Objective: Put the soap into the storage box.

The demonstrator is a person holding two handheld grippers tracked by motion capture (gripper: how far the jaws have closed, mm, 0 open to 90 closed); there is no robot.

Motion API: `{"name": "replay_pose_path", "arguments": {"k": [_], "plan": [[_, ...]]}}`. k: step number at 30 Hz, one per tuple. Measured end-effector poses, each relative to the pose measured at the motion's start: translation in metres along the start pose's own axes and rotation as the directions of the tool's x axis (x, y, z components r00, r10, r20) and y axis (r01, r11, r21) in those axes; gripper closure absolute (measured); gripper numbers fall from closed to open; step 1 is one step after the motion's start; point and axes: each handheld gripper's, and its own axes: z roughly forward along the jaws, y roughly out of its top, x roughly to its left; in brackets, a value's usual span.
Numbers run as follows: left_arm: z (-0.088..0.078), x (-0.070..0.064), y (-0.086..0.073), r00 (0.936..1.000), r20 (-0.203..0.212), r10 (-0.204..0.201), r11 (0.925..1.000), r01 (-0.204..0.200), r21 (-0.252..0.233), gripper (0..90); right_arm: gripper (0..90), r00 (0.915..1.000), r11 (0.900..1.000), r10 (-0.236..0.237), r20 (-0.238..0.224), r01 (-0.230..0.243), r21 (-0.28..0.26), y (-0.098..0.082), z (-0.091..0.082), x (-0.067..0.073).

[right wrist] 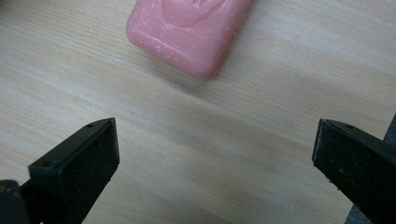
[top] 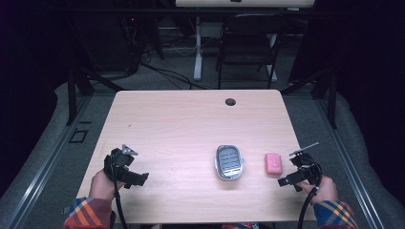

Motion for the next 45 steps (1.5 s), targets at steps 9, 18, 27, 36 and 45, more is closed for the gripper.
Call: {"name": "replay_pose_path", "arguments": {"k": [9, 18, 27, 36, 45], "plan": [[0.000, 0.000, 0.000, 0.9999, 0.010, -0.008, 1.0000, 0.008, -0.002, 0.1, 0.0, 1.0000, 1.000, -0.005, -0.001, 0.005, -0.007, 0.001, -0.001, 0.003], [0.000, -0.001, 0.001, 0.9998, 0.013, -0.017, 0.9998, 0.017, -0.006, 0.1, 0.0, 0.9996, 0.999, 0.027, -0.006, -0.027, -0.037, 0.002, 0.000, 0.003], [0.000, -0.001, 0.000, 0.9998, 0.014, -0.015, 0.9999, 0.015, -0.006, 0.1, 0.0, 0.9993, 0.998, 0.035, -0.008, -0.036, -0.053, 0.009, -0.009, 0.007], [0.001, -0.001, 0.001, 0.9998, 0.014, -0.016, 0.9999, 0.016, -0.004, 0.1, 0.0, 0.9977, 0.994, 0.068, -0.010, -0.068, -0.087, 0.015, -0.012, 0.008], [0.001, -0.001, 0.001, 0.9998, 0.015, -0.015, 0.9999, 0.015, -0.003, 0.1, 0.0, 0.9971, 0.994, 0.073, -0.021, -0.074, -0.074, 0.024, -0.010, 0.011]]}}
